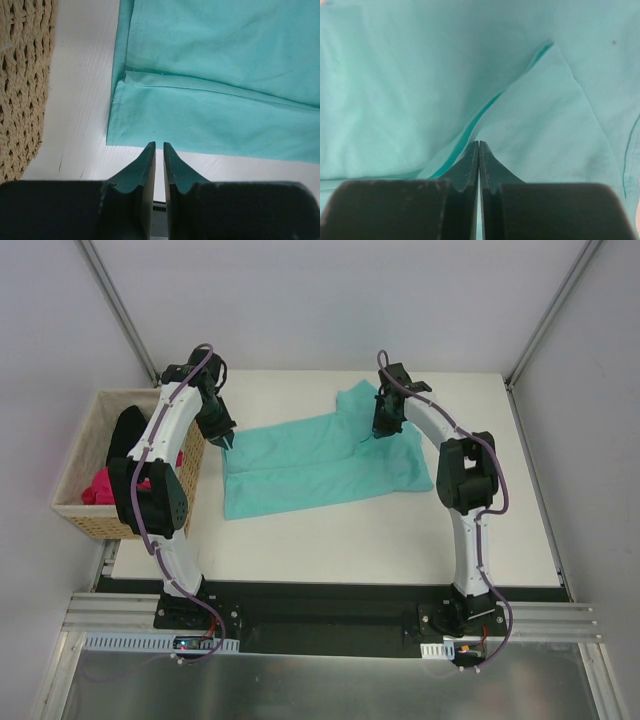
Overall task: Fold and stack the t-shirts
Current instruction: Fold the flattened tshirt in 1/3 of the way
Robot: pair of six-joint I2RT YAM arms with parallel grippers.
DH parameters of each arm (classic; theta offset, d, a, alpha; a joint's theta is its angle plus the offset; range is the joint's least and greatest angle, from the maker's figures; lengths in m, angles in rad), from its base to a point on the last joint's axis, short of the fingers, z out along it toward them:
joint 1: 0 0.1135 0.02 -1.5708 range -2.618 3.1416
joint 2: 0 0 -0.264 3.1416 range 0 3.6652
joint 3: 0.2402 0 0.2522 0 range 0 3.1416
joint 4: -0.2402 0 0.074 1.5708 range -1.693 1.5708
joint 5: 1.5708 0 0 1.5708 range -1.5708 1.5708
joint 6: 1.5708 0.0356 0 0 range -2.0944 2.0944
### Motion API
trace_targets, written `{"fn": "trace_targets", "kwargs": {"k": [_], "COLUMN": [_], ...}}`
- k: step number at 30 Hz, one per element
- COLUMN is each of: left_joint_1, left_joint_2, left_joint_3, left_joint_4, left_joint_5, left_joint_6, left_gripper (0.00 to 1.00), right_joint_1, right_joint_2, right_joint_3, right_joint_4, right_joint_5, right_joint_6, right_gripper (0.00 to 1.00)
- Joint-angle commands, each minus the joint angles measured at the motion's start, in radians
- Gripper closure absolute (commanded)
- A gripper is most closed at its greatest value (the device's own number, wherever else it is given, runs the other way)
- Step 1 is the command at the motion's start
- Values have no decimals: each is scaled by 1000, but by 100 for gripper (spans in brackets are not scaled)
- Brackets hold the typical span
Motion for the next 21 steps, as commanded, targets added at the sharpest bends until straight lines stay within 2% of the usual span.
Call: {"fn": "trace_targets", "kwargs": {"k": [1, 7, 12, 14, 16, 21], "left_joint_1": [13, 13, 12, 13, 12, 12], "left_joint_2": [-60, -80, -88, -88, -84, -74], "left_joint_3": [28, 1, -21, -29, -29, -50], "left_joint_4": [-32, -32, -24, -14, -9, 0], "left_joint_5": [-18, -21, -12, -2, 2, 28], "left_joint_6": [20, 11, 1, 3, 7, 18], "left_gripper": [89, 89, 89, 89, 89, 89], "right_joint_1": [-11, -36, -71, -69, -66, -48], "right_joint_2": [37, -16, -159, -232, -295, -398], "right_joint_3": [110, 70, -86, -169, -246, -384], "right_joint_4": [-22, -14, -4, -4, -2, 16], "right_joint_5": [-56, -57, 19, 41, 49, 73], "right_joint_6": [-16, -35, -20, -5, 21, 55], "right_gripper": [99, 98, 79, 77, 77, 93]}}
